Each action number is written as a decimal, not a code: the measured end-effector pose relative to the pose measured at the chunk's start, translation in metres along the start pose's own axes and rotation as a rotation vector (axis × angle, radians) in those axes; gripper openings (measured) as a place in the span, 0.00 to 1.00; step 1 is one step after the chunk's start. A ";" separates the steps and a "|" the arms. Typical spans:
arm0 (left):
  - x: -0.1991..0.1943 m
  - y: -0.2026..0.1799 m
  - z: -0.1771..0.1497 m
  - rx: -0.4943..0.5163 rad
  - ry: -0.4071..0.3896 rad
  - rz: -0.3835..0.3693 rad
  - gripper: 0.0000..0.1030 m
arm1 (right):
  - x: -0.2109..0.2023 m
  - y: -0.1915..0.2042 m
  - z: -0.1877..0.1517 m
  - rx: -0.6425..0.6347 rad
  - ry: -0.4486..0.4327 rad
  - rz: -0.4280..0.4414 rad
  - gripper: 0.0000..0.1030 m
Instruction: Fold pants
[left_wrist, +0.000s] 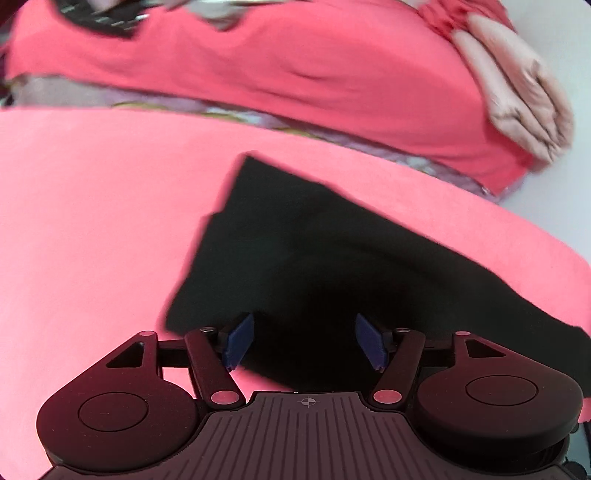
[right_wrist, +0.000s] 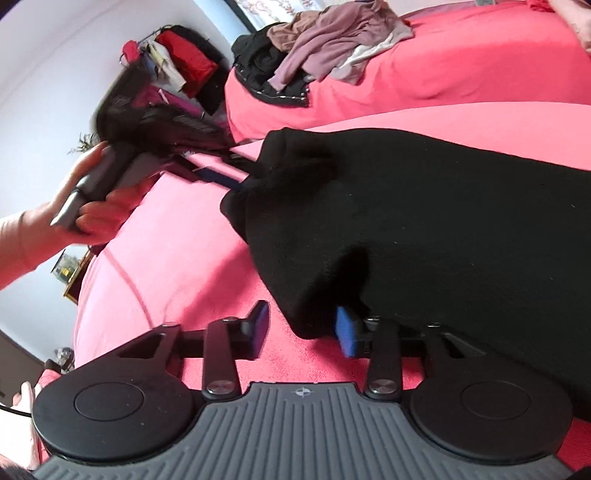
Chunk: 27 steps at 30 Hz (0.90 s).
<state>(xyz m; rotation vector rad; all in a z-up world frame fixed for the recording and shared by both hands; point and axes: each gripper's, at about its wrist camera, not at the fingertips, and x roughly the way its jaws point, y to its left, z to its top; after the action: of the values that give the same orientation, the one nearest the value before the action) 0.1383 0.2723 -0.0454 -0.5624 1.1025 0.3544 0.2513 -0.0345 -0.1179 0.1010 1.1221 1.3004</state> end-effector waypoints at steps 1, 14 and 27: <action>-0.006 0.011 -0.007 -0.043 -0.007 0.012 1.00 | 0.000 -0.001 -0.001 0.008 -0.009 -0.005 0.48; 0.031 0.080 -0.018 -0.491 -0.012 -0.165 1.00 | 0.005 0.011 0.001 0.008 -0.046 -0.047 0.61; 0.002 0.070 -0.010 -0.450 -0.081 -0.110 0.77 | 0.028 0.030 0.004 0.058 -0.059 -0.110 0.19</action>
<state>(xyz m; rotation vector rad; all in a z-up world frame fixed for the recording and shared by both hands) 0.0943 0.3231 -0.0685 -0.9938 0.9103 0.5296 0.2286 0.0000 -0.1143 0.1181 1.1007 1.1603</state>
